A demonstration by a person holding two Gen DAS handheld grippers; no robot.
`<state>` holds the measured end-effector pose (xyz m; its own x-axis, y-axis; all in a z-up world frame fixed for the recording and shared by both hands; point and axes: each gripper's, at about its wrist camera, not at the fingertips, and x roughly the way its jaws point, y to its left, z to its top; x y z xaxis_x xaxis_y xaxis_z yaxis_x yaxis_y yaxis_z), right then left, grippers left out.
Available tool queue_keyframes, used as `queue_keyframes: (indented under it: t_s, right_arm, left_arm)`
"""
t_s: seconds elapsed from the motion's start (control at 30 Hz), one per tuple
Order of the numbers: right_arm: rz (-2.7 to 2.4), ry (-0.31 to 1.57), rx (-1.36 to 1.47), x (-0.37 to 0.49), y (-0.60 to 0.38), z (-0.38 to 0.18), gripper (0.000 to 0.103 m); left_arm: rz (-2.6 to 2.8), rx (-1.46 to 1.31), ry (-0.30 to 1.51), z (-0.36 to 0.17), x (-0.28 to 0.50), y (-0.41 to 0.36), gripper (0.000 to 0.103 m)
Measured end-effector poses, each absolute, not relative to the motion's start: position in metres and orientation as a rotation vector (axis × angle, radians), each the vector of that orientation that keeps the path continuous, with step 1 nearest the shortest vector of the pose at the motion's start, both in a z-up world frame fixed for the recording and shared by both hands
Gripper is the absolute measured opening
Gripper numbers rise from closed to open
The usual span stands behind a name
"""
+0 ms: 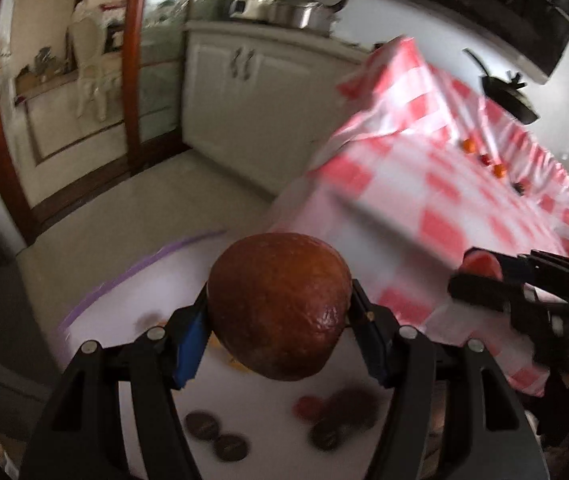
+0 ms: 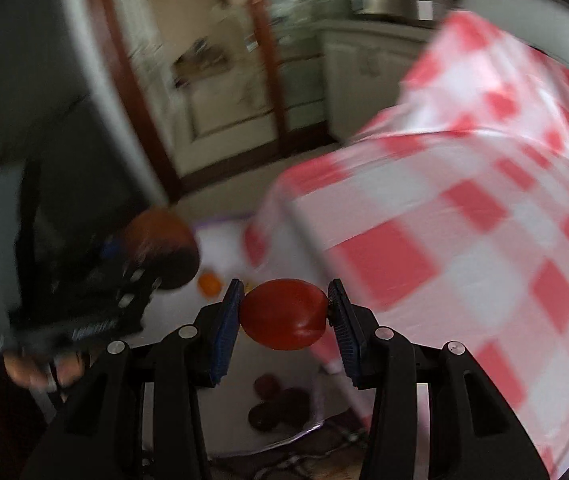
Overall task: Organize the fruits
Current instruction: 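Carry the brown apple and tomato in both tools over the white bin, then open both tools to drop the brown apple and tomato into the bin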
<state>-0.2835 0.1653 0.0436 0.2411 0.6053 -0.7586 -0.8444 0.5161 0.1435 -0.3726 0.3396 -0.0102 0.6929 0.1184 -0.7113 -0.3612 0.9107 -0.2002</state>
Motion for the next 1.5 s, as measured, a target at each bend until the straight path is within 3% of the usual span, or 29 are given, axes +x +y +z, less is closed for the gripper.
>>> queue_keyframes:
  t_s: [0.57,0.97,1.03,1.13,1.23,1.5]
  right_arm:
    - [1.152,1.182,-0.786,-0.354,0.234,-0.102,0.044]
    - [1.169,1.167,-0.839,-0.362,0.238,-0.108,0.046]
    - [1.166,1.156,-0.844,-0.364,0.241,-0.109,0.058]
    - [1.175,1.139,-0.829,-0.365,0.240,-0.104,0.068]
    - [1.177,1.131,-0.825,-0.364,0.240,-0.101,0.070]
    - [1.187,1.118,-0.790,-0.361,0.239,-0.093,0.070]
  left_arm:
    - [0.412,-0.354,1.105,-0.114,-0.396,0.373,0.064]
    - [0.457,-0.338,1.155,-0.132,-0.394,0.375,0.065]
    - [0.459,-0.340,1.160,-0.134,-0.391,0.373,0.065]
    - [0.454,-0.346,1.160,-0.134,-0.390,0.372,0.067]
    - [0.495,-0.318,1.119,-0.126,-0.391,0.371,0.084]
    - [0.540,-0.300,1.086,-0.111,-0.393,0.379,0.088]
